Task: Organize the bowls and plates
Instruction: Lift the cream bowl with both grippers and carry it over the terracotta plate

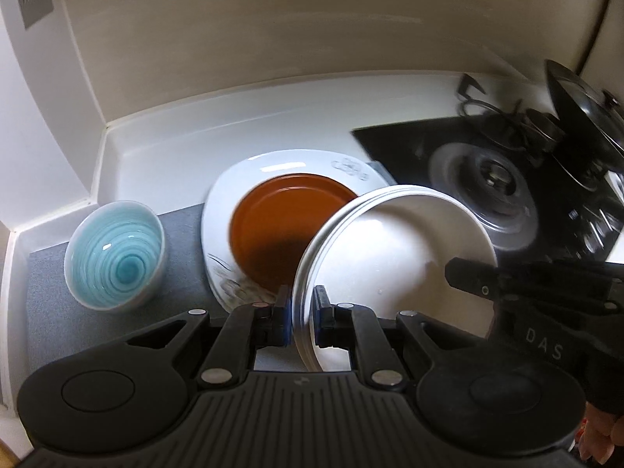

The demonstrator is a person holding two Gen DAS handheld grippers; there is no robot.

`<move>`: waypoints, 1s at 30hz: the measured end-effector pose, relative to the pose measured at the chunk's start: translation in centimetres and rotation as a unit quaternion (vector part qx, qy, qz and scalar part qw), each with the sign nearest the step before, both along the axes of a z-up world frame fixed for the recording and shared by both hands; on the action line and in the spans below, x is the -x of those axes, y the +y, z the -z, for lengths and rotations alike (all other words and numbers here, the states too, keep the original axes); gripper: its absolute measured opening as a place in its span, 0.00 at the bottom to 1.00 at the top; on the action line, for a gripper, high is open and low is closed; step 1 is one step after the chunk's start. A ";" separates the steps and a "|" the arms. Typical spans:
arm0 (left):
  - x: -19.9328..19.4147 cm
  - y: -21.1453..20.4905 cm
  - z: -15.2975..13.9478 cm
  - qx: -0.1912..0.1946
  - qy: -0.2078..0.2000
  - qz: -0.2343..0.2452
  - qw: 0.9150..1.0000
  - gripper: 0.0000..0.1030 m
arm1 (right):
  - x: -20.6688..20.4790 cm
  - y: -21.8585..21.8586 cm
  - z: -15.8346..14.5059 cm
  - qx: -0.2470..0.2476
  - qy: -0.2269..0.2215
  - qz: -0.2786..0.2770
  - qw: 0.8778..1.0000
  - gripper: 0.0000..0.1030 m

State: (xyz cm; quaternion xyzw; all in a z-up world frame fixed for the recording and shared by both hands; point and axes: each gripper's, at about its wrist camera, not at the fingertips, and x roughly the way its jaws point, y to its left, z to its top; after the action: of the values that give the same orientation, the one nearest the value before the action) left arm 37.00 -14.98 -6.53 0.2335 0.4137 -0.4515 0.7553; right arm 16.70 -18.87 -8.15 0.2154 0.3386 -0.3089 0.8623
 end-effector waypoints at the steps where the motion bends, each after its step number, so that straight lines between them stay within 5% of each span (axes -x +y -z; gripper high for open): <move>1: -0.7 -0.3 0.2 -0.001 0.004 -0.004 1.000 0.10 | -0.7 -0.3 0.2 0.000 0.003 -0.005 1.000 0.10; 16: -8.7 -6.8 5.4 -0.049 0.027 -0.041 0.998 0.09 | -9.8 -7.4 4.1 -0.036 0.054 -0.026 0.998 0.10; 30: -9.5 -8.1 7.4 -0.055 0.038 -0.046 0.997 0.09 | -10.7 -9.4 6.0 -0.047 0.042 -0.014 0.998 0.10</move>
State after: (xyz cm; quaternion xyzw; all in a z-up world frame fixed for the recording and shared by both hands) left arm 46.51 -23.12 -13.96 0.2387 0.4766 -0.4014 0.7448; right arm 27.40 -28.24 -14.11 0.2380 0.3915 -0.2887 0.8407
